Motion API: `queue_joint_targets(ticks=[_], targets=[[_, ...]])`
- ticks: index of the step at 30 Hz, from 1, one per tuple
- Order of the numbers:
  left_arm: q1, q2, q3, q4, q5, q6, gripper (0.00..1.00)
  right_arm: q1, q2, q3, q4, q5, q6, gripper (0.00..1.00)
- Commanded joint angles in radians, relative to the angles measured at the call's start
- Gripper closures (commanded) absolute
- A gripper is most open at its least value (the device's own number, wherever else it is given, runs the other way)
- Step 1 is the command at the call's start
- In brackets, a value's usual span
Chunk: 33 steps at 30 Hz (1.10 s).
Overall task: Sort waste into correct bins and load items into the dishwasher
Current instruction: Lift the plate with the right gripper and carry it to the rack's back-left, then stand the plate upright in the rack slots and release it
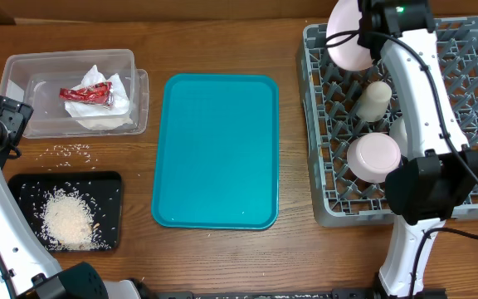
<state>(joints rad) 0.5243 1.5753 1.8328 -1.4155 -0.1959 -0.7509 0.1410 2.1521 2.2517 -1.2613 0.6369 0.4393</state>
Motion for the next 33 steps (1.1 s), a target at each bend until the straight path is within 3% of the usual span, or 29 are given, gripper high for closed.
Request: queue_joint_targets(ticks=[1, 20, 21, 22, 26, 27, 33], targets=[[0.005, 0.006, -0.004, -0.001, -0.014, 0.014, 0.00, 0.011, 0.005, -0.064, 0.028, 0.023, 0.000, 0.96], [0.005, 0.006, -0.004, -0.001, -0.014, 0.014, 0.00, 0.119, -0.028, -0.109, -0.005, -0.042, 0.000, 0.94], [0.005, 0.006, -0.004, -0.001, -0.014, 0.014, 0.00, 0.131, -0.040, -0.109, -0.005, -0.047, 0.000, 0.91], [0.005, 0.006, -0.004, -0.001, -0.014, 0.014, 0.00, 0.145, -0.055, -0.109, -0.004, -0.058, 0.000, 0.80], [0.005, 0.006, -0.004, -0.001, -0.014, 0.014, 0.00, 0.181, -0.131, -0.109, 0.001, -0.132, 0.000, 0.25], [0.005, 0.006, -0.004, -0.001, -0.014, 0.014, 0.00, 0.187, -0.153, -0.109, 0.003, -0.158, 0.000, 0.16], [0.005, 0.006, -0.004, -0.001, -0.014, 0.014, 0.00, 0.178, -0.299, -0.109, 0.011, -0.258, 0.007, 0.02]])
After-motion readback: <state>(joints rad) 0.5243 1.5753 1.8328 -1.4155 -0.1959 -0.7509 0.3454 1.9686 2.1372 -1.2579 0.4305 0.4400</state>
